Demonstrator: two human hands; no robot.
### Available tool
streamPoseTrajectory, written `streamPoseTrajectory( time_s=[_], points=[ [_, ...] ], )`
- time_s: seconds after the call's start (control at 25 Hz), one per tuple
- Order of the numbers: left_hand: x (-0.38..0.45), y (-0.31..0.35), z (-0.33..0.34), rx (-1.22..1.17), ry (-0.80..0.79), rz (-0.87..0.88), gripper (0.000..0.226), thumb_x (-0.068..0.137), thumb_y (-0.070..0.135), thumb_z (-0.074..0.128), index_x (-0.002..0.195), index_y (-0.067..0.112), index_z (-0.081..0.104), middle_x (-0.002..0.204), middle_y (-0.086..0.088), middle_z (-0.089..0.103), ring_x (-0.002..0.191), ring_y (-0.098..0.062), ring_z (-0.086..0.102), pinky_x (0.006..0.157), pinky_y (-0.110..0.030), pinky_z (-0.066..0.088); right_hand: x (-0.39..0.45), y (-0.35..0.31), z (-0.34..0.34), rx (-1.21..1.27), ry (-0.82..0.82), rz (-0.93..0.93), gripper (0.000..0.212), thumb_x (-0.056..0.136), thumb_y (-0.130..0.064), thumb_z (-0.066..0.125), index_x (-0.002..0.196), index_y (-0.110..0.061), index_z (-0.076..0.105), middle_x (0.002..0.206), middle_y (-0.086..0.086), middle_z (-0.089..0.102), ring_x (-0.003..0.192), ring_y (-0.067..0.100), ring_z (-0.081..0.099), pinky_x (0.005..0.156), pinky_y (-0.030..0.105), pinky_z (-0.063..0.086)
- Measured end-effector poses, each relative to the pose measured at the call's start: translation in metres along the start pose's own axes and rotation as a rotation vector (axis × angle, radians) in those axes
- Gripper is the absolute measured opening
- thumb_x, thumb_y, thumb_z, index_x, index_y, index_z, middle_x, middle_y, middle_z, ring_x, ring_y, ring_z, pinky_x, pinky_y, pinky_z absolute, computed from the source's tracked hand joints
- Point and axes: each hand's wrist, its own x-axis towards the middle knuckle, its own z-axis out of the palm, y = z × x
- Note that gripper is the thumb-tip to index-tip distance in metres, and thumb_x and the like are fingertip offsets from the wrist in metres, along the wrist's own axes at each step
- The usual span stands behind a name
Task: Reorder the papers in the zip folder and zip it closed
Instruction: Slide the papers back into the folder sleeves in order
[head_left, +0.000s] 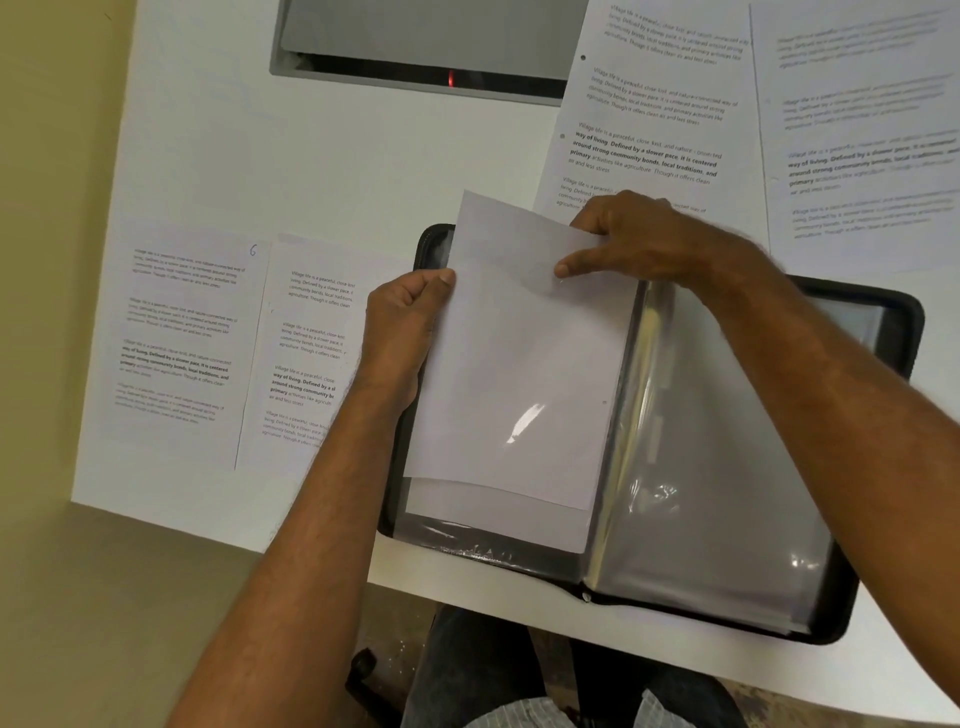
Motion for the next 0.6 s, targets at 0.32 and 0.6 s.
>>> streamPoseTrajectory(
  time_s=[0.32, 0.6],
  points=[
    [0.000, 0.003, 0.004, 0.017, 0.037, 0.022, 0.022, 0.096, 0.033, 0.068, 0.096, 0.015, 0.080, 0.104, -0.015, 0.077, 0.097, -0.032, 0.072, 0.096, -0.056, 0.056, -0.002, -0.011, 0.015, -0.100, 0.038, -0.071, 0.078, 0.053, -0.079, 0.070, 0.113, -0.028, 0.076, 0.125, -0.020, 0.049, 0.130, 0.019, 0.036, 0.100, 0.037, 0.017],
    [-0.002, 0.002, 0.008, 0.039, 0.020, 0.022, 0.021, 0.095, 0.033, 0.068, 0.101, 0.017, 0.080, 0.104, -0.010, 0.078, 0.097, -0.026, 0.072, 0.096, -0.051, 0.058, -0.005, -0.007, 0.020, -0.203, 0.005, -0.082, 0.034, 0.089, -0.053, 0.073, 0.116, -0.031, 0.075, 0.166, -0.013, 0.026, 0.151, 0.023, 0.014, 0.116, 0.044, 0.009]
  ],
)
